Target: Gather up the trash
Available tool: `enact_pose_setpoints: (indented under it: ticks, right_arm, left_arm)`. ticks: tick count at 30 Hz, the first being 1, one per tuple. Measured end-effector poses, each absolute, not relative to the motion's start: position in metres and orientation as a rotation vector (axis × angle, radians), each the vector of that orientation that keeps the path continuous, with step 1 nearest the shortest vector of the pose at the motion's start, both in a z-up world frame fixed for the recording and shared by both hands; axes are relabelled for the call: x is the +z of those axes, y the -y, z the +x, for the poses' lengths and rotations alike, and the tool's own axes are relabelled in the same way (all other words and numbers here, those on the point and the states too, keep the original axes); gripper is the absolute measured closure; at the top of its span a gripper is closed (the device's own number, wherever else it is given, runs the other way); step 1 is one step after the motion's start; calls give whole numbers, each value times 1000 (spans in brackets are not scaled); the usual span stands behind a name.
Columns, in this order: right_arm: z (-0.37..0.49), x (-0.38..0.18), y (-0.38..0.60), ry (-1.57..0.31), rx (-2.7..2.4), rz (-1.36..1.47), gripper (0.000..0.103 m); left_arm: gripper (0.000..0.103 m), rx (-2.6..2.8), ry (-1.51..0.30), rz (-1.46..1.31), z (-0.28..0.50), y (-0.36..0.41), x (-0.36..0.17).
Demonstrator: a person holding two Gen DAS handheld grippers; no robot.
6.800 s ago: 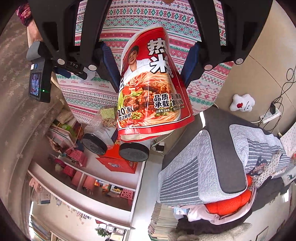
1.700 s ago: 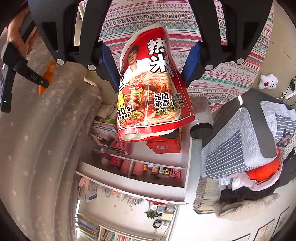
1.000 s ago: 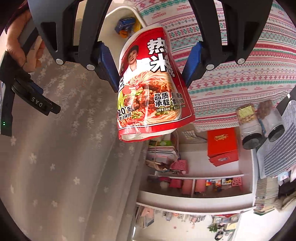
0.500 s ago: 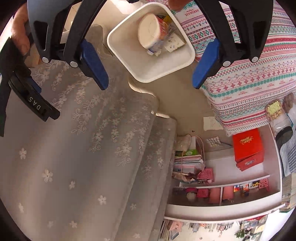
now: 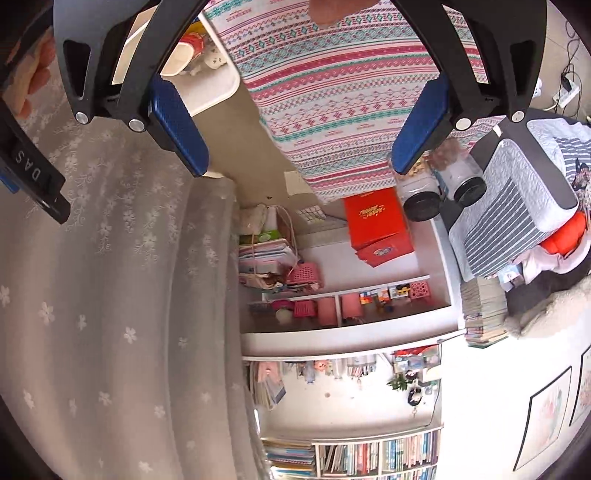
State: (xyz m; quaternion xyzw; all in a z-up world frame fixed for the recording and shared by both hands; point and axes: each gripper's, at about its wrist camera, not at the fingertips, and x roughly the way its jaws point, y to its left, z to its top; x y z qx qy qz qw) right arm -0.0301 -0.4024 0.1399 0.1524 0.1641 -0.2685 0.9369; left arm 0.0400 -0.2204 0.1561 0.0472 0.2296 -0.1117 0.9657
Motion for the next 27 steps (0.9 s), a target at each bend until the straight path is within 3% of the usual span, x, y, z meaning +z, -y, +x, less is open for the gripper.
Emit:
enact_pose_setpoints:
  ticks: [13, 27]
  right_arm:
    - [-18, 107, 285, -397, -391, 81, 7]
    - [-4, 97, 262, -403, -351, 44, 7]
  left_arm:
    - [7, -34, -530, -46, 25, 98, 119]
    - [7, -5, -571, -35, 31, 72, 103]
